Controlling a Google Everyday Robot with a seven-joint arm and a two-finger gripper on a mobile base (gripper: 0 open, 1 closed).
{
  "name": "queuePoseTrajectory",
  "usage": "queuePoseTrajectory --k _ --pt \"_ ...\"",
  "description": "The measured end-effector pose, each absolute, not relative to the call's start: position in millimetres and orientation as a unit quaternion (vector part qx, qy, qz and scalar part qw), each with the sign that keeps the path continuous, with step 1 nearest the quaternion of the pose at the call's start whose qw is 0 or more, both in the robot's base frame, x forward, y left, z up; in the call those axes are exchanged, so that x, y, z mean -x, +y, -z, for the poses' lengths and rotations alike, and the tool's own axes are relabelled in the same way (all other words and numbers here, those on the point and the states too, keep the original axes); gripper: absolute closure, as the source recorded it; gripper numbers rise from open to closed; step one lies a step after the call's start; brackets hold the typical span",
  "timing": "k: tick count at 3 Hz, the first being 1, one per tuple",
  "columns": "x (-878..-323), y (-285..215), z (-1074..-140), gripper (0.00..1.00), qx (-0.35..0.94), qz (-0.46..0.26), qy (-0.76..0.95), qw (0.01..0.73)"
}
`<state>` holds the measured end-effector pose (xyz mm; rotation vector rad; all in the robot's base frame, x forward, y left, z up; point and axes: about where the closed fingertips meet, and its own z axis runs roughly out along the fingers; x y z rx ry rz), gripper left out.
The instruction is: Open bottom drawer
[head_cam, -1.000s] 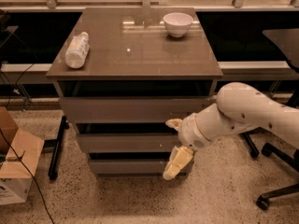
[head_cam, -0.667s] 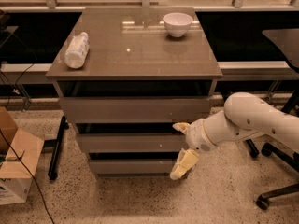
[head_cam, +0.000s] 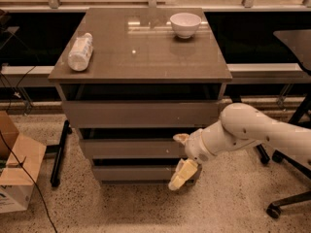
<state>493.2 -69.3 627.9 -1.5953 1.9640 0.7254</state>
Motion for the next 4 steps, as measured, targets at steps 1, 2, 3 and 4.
queuePoseTrajectory --k 1,2,3,4 --pt "-494 -56 -585 0.0 0.565 -0.299 0.728 0.248" --pt "-496 -45 -540 0.0 0.55 -0.313 0.731 0.256" --pt "-505 -36 -485 0.0 0.533 -0.331 0.733 0.263" --pt "-516 -27 -430 0.0 0.499 -0.373 0.734 0.268"
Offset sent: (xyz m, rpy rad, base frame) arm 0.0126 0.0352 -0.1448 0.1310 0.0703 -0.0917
